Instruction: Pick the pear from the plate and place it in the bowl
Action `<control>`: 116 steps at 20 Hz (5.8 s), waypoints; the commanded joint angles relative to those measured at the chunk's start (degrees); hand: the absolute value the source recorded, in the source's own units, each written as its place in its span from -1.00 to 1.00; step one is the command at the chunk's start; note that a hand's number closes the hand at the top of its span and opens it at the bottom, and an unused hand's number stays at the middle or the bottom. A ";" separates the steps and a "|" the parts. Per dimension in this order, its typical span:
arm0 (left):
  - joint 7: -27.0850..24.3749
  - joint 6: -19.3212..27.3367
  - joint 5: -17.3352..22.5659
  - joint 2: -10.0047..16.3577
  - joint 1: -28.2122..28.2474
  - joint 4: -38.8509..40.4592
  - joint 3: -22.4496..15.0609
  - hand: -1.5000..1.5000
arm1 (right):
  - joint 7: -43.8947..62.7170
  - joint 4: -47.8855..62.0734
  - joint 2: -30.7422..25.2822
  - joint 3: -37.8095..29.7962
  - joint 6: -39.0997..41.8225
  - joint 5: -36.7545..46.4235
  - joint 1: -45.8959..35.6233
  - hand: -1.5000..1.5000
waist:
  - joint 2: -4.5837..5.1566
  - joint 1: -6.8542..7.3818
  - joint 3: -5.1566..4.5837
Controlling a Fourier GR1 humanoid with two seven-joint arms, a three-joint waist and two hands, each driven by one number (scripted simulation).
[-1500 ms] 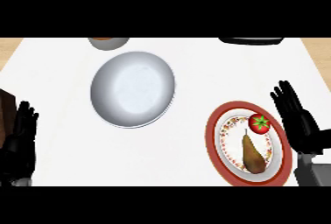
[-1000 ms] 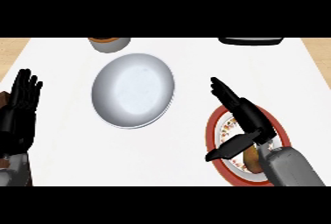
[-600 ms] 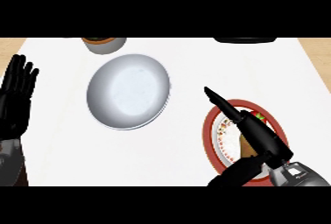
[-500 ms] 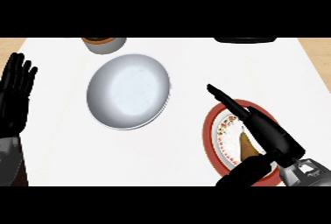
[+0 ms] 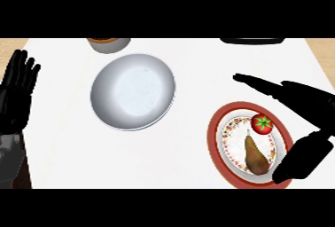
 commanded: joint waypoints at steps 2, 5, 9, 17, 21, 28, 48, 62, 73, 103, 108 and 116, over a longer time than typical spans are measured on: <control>1.29 0.35 -0.21 -0.05 -1.52 -0.70 0.29 0.00 | 9.53 4.45 -5.33 1.65 13.26 -11.05 -7.46 -1.00 | 0.04 0.94 0.00; 0.13 -0.74 -0.57 -0.86 -1.34 1.24 -0.15 0.00 | 10.28 6.08 -8.57 2.74 20.89 -15.67 -9.70 -1.00 | 0.15 0.44 0.02; 1.17 0.58 -1.26 -1.44 1.95 -3.26 0.23 0.00 | 11.76 7.79 -7.86 5.24 22.74 -17.37 -9.93 -1.00 | -0.09 0.53 0.12; -2.48 -1.11 -4.20 -3.79 0.40 2.42 0.46 0.00 | 7.77 10.48 -5.50 5.94 25.37 -10.56 -6.00 -1.00 | 0.04 -0.41 0.15; 0.72 -2.85 -1.80 -2.12 -0.53 0.82 3.42 0.00 | 2.74 12.60 -0.72 7.76 24.45 1.46 -1.87 -1.00 | 0.10 -0.23 0.21; 1.23 -2.18 -5.54 -4.95 0.74 -1.56 3.11 0.00 | 3.67 12.70 2.57 2.97 27.20 5.02 1.87 -1.00 | -0.06 -0.31 0.18; 1.78 -7.88 -6.63 -5.87 0.43 -0.25 8.97 0.00 | -21.08 22.18 13.21 2.10 27.48 35.59 9.71 -1.00 | 0.04 -0.10 0.18; 3.06 -5.64 -11.46 -11.14 -0.54 -1.92 7.18 0.00 | -29.68 31.68 17.96 2.51 23.03 49.62 10.92 -1.00 | 0.05 -0.11 0.20; 1.46 -9.67 -9.60 -9.18 1.68 -2.30 10.73 0.00 | -42.31 37.18 14.77 1.05 16.86 55.00 10.41 1.00 | 0.08 0.20 0.21; 5.17 -9.97 -9.12 -8.70 1.17 -4.26 12.73 0.00 | -13.43 -21.13 14.00 -27.49 -0.67 54.93 37.17 1.00 | -0.43 -1.58 0.10; 5.93 -9.90 -9.79 -8.23 -0.79 -3.41 12.49 0.00 | -7.47 -31.40 14.51 -28.14 3.47 50.62 29.79 1.00 | -0.16 -0.64 0.08; 3.33 -9.92 -10.89 -10.18 0.08 -1.67 11.08 0.00 | 7.19 -32.01 26.53 -19.95 5.68 44.21 11.81 1.00 | -0.24 0.29 -0.04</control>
